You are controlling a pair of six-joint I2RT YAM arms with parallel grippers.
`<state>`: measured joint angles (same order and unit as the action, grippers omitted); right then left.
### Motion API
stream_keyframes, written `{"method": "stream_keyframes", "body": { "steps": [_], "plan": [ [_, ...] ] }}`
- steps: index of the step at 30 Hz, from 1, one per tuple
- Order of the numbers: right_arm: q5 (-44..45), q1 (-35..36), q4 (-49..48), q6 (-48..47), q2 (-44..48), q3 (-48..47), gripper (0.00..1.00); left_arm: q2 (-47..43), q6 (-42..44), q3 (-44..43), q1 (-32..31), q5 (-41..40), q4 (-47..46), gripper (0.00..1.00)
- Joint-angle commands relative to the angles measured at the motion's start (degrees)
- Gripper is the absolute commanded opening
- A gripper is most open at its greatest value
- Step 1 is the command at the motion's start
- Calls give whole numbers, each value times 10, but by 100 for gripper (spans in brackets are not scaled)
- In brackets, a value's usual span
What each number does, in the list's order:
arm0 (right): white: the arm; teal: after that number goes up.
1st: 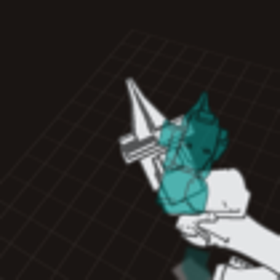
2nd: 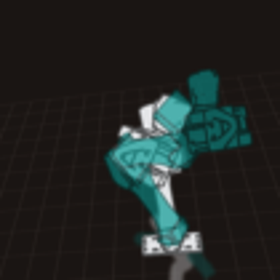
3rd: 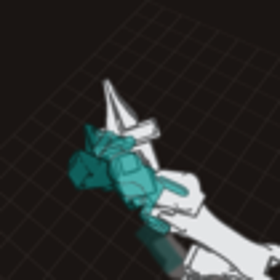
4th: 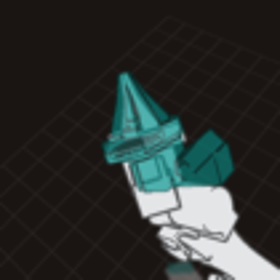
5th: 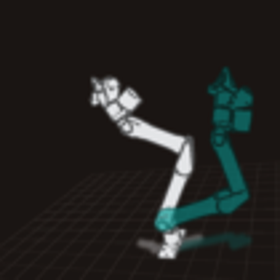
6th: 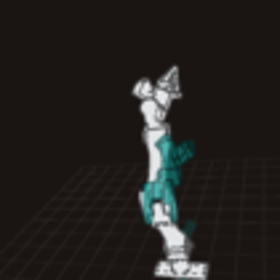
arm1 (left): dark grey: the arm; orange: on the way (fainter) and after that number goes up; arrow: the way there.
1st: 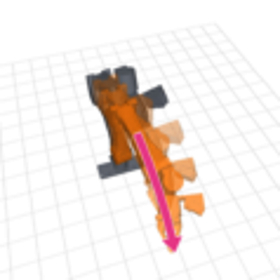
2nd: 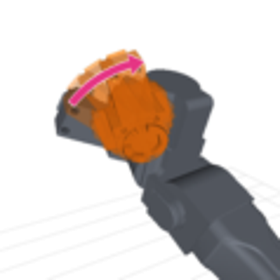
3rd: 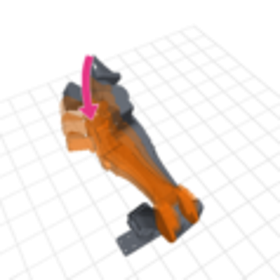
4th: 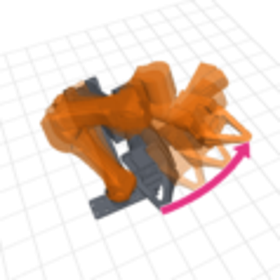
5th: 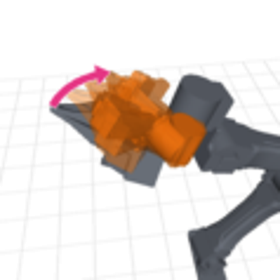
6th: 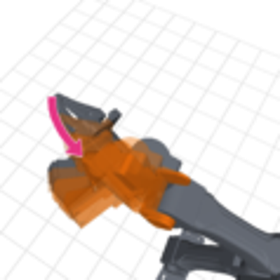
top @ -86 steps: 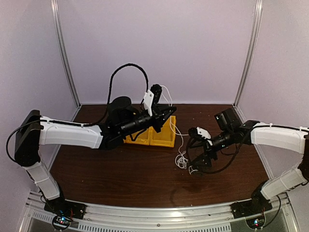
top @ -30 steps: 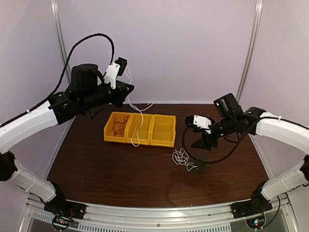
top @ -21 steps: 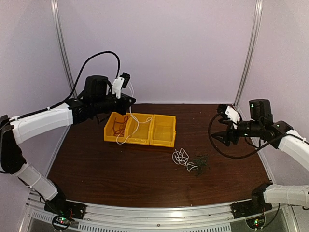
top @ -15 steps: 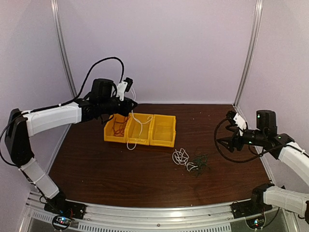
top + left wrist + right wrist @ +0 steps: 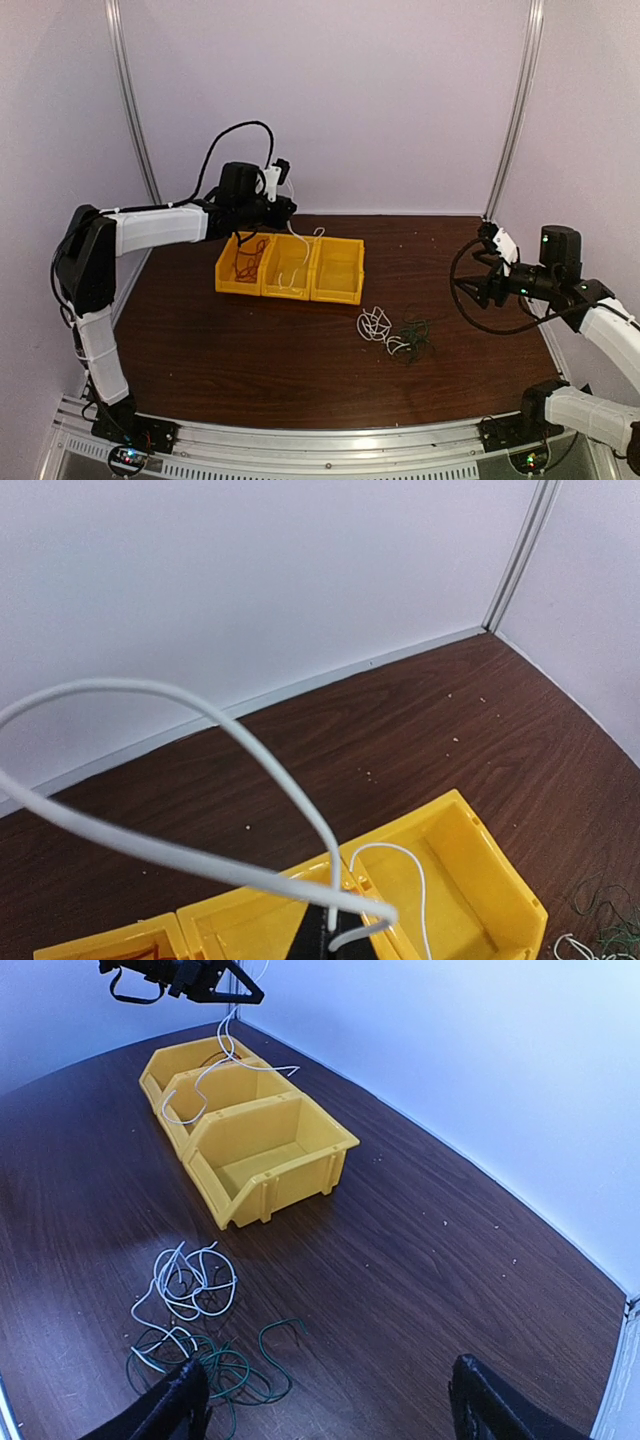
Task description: Untangle the cables
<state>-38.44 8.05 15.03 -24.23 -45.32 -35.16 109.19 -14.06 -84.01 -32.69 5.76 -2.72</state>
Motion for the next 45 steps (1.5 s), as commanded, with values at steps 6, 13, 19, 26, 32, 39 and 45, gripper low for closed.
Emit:
{"method": "stream_keyframes", "body": {
  "steps": [6,13,19,26,32,39,45],
  "plan": [
    [3,-14,-14,-12,-1,11,83,48,48,16,21,3,-134,0],
    [1,-16,-14,-18,-5,13,83,-18,24,143,21,-8,-169,0],
    [-2,-16,-13,-22,-20,11,83,-72,-6,248,20,-35,-224,0],
    [-1,-16,-10,-24,-21,11,83,-137,-35,343,19,-43,-315,0],
    [1,-16,-10,-25,-22,11,84,-139,-34,348,18,-41,-306,0],
    [1,-17,-7,-26,-16,12,84,-54,-19,226,18,-42,-215,0],
    [4,-19,-5,-27,-8,13,84,34,9,121,18,-30,-176,0]
  ]
}}
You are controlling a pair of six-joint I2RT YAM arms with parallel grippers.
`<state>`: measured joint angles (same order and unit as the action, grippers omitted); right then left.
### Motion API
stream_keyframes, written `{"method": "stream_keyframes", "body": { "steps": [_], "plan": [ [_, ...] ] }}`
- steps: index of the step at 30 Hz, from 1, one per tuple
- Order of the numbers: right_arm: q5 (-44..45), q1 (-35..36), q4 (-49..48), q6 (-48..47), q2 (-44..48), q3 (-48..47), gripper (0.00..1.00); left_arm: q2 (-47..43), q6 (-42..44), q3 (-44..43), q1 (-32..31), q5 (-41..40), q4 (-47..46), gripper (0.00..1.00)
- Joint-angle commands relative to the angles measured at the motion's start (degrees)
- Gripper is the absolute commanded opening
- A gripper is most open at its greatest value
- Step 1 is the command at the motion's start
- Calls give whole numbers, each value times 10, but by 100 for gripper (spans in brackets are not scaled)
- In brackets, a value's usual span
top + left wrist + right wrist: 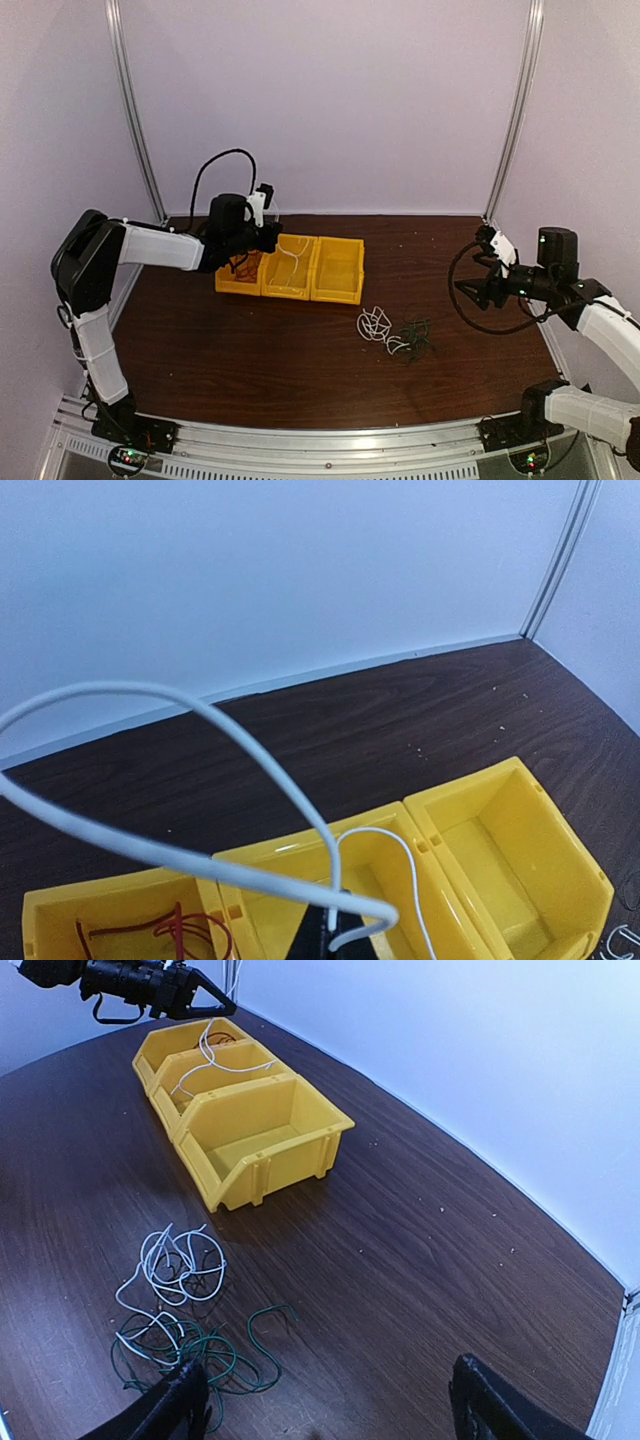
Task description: Untangle the cables
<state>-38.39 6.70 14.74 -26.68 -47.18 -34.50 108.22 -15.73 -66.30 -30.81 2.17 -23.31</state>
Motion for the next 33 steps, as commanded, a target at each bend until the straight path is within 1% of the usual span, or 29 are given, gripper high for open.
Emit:
{"method": "stream_keyframes", "body": {
  "steps": [1,8,12,18,22,23,27,30,33],
  "plan": [
    [4,-6,-2,-3,12,7,84,55,26,-67,0,10,31,0],
    [2,-11,0,-7,15,8,84,116,30,-98,-15,58,56,0],
    [-3,-10,3,-11,6,7,84,141,41,-125,-25,59,107,0],
    [-8,-11,11,-18,-8,1,84,147,47,-147,-28,66,161,0],
    [-7,-10,11,-18,-8,1,84,149,53,-167,-34,59,220,0],
    [-6,-11,11,-19,-8,1,84,148,52,-171,-36,55,249,0],
    [-6,-10,12,-20,-6,2,84,148,33,-186,-40,48,327,4],
    [-8,-11,12,-21,-8,2,84,149,46,-198,-50,38,376,6],
    [-9,-11,13,-21,-10,1,84,151,50,-213,-52,38,422,14]
  ]
}}
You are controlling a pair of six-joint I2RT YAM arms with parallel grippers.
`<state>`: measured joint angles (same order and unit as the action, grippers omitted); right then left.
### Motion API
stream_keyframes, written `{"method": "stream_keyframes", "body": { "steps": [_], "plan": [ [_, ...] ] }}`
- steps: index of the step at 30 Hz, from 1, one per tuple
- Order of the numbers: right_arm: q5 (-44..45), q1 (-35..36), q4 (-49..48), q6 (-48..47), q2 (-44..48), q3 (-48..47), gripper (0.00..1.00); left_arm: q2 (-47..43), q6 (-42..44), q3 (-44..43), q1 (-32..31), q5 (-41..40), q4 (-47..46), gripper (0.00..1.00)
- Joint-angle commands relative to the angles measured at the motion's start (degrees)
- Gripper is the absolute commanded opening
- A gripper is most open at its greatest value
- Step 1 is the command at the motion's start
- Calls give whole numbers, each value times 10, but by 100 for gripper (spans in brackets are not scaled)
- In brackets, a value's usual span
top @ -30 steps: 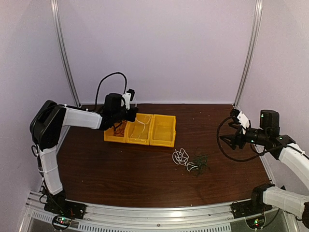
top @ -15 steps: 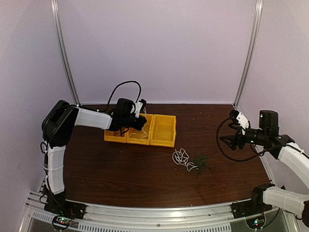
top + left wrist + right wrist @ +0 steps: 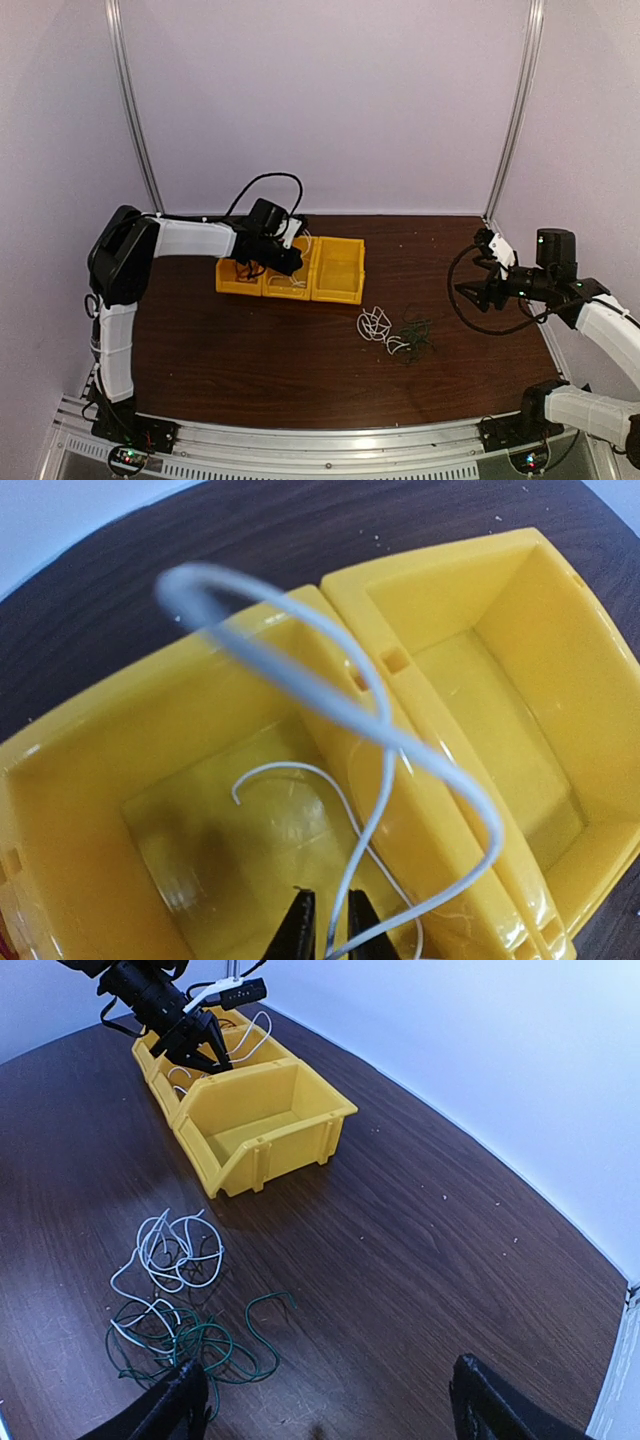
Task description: Untangle the cables
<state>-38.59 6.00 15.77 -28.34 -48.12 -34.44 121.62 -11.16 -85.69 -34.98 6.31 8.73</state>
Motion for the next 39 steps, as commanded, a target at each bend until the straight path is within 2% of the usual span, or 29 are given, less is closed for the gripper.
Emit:
{"method": "stream_keyframes", "body": {
  "steps": [1,4,10,15,26,30,32,36,39],
  "plan": [
    [-7,-3,3,-5,0,0,84,15,4,-24,-11,-3,111,18],
    [-7,-3,3,-5,0,-1,84,-1,4,-25,-12,2,118,27],
    [-5,-3,5,-4,8,0,84,-33,1,-31,-13,-8,139,33],
    [-6,-3,5,-3,11,1,84,-80,-2,-18,-12,-22,142,44],
    [-9,-4,7,-7,12,0,84,-189,-1,-16,-12,-20,150,49],
    [-38,-3,21,-25,15,-2,82,-233,20,39,-35,49,73,49],
    [-64,4,28,-34,15,-5,78,-250,25,69,-54,64,39,47],
    [-58,65,47,-35,-30,-32,69,-281,-8,129,-78,87,-26,44],
    [-25,129,59,-52,-90,-55,67,-310,-44,206,-86,114,-114,44]
  ]
}}
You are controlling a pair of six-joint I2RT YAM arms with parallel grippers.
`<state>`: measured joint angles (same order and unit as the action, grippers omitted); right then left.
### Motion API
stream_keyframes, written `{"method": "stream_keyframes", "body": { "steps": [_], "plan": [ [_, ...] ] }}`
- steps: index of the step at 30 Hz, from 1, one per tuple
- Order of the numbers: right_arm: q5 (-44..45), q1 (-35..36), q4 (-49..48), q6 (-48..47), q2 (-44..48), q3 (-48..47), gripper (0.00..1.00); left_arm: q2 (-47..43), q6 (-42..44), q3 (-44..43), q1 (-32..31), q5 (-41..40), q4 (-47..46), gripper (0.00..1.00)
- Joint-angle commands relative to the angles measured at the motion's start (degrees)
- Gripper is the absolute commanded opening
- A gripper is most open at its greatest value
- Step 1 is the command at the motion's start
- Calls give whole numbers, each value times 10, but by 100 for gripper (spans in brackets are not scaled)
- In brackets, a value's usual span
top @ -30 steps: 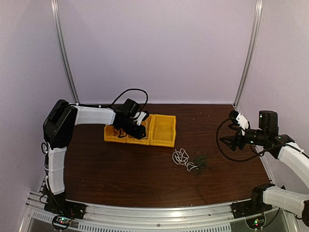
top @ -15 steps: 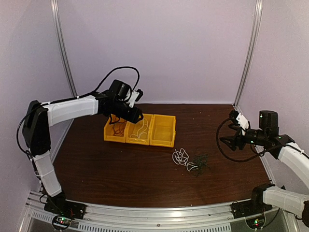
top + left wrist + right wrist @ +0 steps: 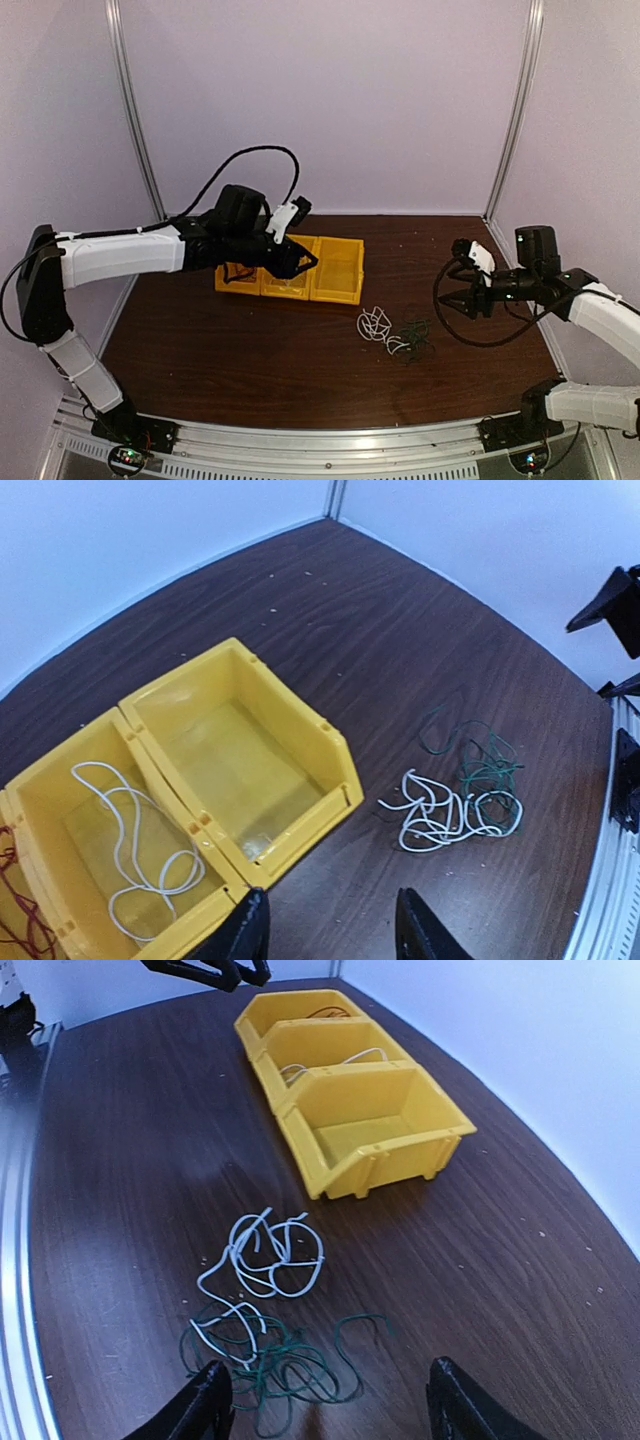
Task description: Untangle the cables
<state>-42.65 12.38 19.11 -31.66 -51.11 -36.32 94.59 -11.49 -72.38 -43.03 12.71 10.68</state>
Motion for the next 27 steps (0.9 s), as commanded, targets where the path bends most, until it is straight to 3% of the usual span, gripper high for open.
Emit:
{"method": "stream_keyframes", "body": {
  "steps": [1,8,19,22,27],
  "plan": [
    [27,88,27,-25,-81,-41,66,-49,-52,100,-8,61,-161,44],
    [62,204,101,-67,-236,-125,67,-67,-119,254,-31,59,-305,42],
    [128,285,64,-2,-353,-152,67,-103,-155,331,-36,22,-365,42],
    [147,285,61,20,-383,-169,61,-103,-157,338,-36,22,-369,42],
    [147,285,54,33,-396,-178,43,-97,-166,349,-36,27,-381,42]
  ]
}}
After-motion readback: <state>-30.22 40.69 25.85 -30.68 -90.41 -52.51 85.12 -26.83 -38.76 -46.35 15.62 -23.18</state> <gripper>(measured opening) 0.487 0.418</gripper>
